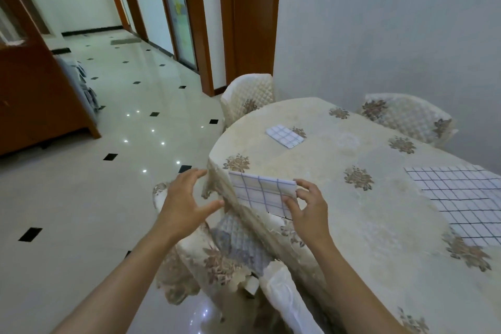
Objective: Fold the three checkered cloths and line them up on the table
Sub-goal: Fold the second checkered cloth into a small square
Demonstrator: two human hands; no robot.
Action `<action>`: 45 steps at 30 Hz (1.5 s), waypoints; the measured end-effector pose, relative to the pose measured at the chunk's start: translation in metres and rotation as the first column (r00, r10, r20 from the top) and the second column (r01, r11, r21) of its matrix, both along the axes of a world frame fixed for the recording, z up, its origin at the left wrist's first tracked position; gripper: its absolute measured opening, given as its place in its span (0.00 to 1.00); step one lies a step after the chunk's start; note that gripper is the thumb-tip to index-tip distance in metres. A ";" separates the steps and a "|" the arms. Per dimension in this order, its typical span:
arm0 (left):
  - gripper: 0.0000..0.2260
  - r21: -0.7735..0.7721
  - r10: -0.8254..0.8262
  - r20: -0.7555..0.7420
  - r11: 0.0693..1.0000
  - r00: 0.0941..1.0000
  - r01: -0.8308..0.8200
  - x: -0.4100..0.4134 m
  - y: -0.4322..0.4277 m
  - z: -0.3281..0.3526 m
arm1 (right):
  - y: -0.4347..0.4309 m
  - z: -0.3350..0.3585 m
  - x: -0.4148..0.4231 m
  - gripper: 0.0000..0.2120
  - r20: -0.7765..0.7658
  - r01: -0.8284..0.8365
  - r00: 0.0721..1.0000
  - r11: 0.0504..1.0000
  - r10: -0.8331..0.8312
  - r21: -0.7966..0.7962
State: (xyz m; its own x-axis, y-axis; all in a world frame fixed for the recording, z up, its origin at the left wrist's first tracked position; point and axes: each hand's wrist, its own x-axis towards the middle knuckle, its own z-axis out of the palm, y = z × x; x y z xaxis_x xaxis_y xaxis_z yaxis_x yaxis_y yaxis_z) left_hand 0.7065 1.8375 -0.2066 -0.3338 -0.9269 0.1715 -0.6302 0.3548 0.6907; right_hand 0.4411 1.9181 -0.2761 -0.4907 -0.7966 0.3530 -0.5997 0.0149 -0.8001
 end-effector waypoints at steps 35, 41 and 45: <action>0.32 0.158 -0.522 -0.069 0.836 0.850 0.526 0.043 -0.511 -0.043 | -0.370 -0.039 0.133 0.05 0.211 0.598 0.773 0.798 -0.598 0.071; 0.31 0.208 -0.608 -0.052 0.769 0.792 0.604 -0.020 -0.576 -0.035 | -0.405 -0.036 0.110 0.06 0.273 0.695 0.675 0.715 -0.685 0.075; 0.27 0.266 -0.696 -0.070 0.677 0.714 0.686 -0.075 -0.593 -0.041 | -0.404 -0.036 0.093 0.08 0.223 0.783 0.584 0.614 -0.780 0.099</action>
State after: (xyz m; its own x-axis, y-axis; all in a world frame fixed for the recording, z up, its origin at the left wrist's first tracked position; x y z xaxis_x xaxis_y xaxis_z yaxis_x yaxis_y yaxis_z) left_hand 0.6312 1.2443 -0.2477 -0.8982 -0.4358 -0.0580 -0.3015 0.5146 0.8027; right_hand 0.5338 1.5141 -0.3117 -0.9859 -0.0652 0.1541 -0.1673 0.3832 -0.9084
